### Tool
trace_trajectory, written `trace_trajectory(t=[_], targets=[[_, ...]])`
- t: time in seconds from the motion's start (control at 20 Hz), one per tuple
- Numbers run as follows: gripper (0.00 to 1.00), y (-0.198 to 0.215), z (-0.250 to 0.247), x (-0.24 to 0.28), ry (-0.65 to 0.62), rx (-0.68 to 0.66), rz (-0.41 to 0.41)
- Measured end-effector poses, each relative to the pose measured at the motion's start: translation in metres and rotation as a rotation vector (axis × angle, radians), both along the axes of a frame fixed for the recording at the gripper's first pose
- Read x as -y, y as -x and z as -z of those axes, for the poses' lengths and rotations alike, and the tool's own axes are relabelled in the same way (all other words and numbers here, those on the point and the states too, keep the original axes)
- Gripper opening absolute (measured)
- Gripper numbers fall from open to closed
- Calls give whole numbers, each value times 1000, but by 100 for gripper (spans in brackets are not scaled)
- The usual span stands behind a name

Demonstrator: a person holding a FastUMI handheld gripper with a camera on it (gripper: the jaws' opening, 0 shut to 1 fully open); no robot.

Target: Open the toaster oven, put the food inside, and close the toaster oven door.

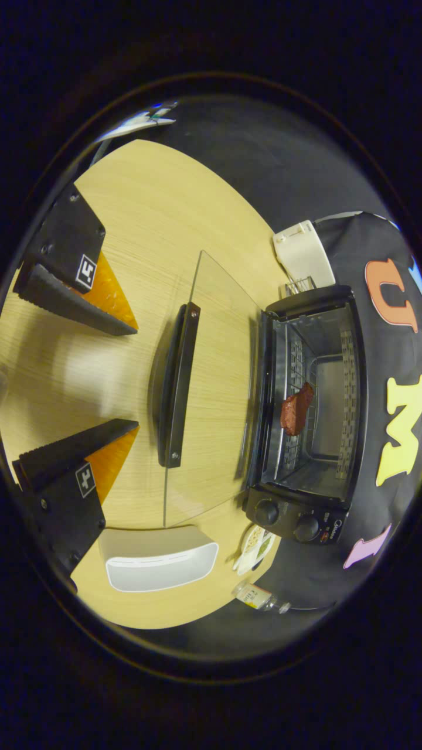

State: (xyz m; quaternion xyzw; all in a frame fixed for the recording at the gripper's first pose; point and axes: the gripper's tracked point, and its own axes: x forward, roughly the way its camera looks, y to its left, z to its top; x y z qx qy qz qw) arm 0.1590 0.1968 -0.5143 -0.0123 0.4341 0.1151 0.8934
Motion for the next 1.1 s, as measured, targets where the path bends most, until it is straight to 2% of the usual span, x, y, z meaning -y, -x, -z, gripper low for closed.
trace_trajectory(t=[0.55,1.1], targets=[[92,-21,-5,7,-2,13,33],[92,-43,-72,16,-1,135,13]])
